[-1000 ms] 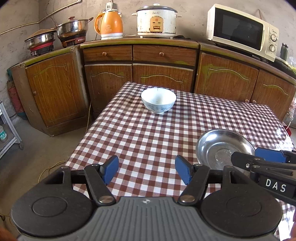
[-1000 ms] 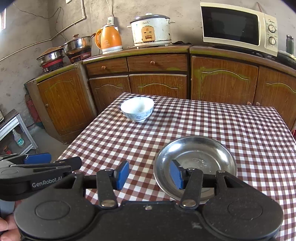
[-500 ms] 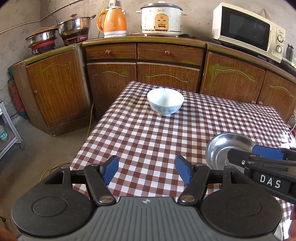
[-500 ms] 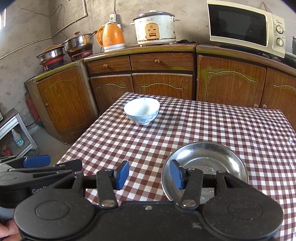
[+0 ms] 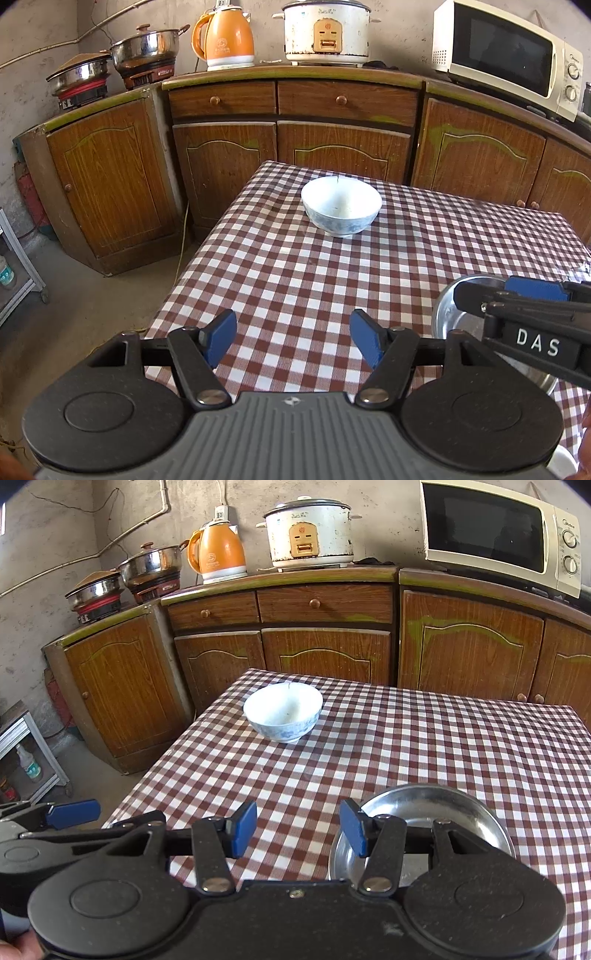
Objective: Organize plates and bowls
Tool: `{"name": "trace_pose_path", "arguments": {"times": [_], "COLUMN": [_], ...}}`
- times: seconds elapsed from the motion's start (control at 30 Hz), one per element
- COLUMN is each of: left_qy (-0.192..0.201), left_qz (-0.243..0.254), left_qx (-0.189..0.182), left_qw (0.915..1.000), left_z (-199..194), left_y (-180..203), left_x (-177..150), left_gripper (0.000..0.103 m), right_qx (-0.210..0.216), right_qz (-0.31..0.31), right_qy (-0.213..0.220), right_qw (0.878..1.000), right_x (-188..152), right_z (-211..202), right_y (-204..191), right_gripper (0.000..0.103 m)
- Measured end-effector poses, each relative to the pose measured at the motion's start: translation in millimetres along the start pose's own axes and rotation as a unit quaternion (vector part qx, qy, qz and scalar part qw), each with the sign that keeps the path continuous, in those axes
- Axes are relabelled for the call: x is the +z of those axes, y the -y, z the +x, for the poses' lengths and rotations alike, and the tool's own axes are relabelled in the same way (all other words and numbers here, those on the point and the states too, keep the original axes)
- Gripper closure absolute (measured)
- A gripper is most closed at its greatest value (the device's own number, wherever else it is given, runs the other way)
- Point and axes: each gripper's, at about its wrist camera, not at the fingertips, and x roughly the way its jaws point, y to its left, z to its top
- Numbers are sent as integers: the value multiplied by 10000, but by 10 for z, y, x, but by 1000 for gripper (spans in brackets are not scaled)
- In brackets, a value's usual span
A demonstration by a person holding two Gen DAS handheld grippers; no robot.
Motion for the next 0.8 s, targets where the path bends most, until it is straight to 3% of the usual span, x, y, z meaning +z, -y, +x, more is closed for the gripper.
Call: {"name": "trace_pose_path", "arguments": {"times": [0.8], "left_qy": [-74], "left_qz": [-76], "left_qx": [210], "left_qw": [9997], "left_z": [616], "left_y": [-25], "left_x": [376], "left_gripper": [33], "right_qx": [-141], "right_qz": [103], "right_qy": [-28], "right_qw": [9998], "right_x": [358], "right_z": [715], "right_y": [123], "right_gripper": [41]}}
